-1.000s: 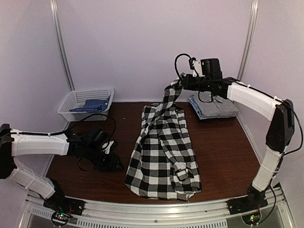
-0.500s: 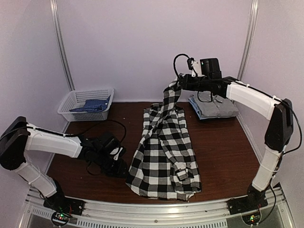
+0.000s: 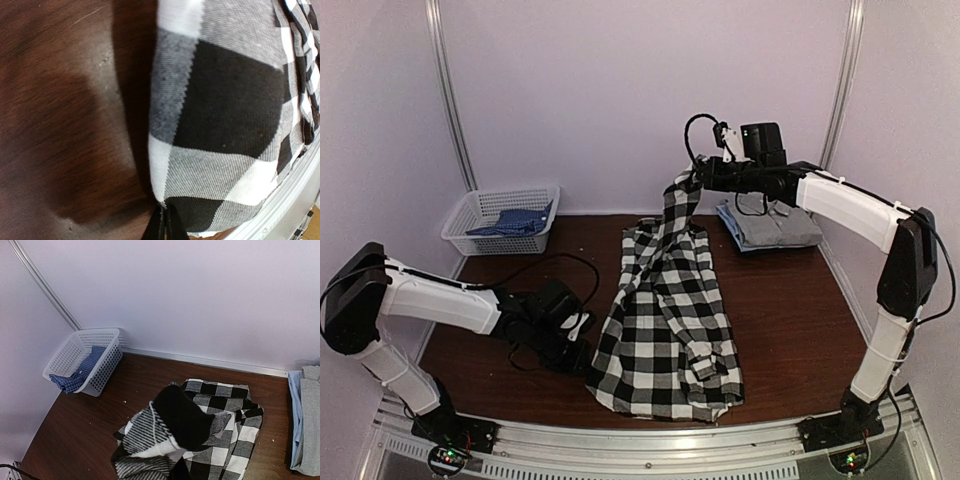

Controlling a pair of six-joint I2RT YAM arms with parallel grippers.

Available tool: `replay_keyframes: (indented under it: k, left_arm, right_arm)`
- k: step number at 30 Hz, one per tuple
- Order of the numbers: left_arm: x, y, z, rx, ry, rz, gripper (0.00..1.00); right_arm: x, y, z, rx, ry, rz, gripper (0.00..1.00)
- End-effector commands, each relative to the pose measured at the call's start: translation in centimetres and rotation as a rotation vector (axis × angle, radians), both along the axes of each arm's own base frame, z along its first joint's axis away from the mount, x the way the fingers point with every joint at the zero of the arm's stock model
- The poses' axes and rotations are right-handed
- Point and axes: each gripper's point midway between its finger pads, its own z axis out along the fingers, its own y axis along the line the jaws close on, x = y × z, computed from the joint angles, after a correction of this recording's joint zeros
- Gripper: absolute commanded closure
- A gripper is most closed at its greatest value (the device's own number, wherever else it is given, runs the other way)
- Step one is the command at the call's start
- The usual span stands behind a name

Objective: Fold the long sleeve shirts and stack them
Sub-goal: Pick up the shirt from the center of the board, then fold the 1/3-folded shirt at the center of the board.

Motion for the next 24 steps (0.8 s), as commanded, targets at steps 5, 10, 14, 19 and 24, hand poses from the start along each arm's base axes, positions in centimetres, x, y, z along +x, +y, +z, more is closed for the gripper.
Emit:
replay_keyframes:
  k: [5,10,14,19,24]
  left_arm:
    - [0.3,-1.5,4.0,-0.092,-0.058,-0.017,1.00]
    - [0.2,-1.2,5.7,-0.105,-0.075,-0.019,1.00]
    - [-0.7,-1.9,7.4,-0.130,-0.092,-0.067,1.00]
    - [-2.4,-4.6,9.7,-0.183,-0.090,-0.184,1.00]
    - [-3.1,-7.9,10.5,-0.203,-0.067,-0.288,1.00]
  right_arm:
    - [-0.2,-0.1,1.0,0.008,-0.030,0.009,1.00]
    - [-0.3,-0.1,1.0,0.010,-0.030,0.011,1.00]
    - [-0.3,-0.1,1.1,0.007,-0.035,0.013,1.00]
    - [-0.3,-0.3,1.4,-0.008,-0.042,0.009,1.00]
    - [-0.6,-1.2,1.6,-0.045,-0.049,-0.020,1.00]
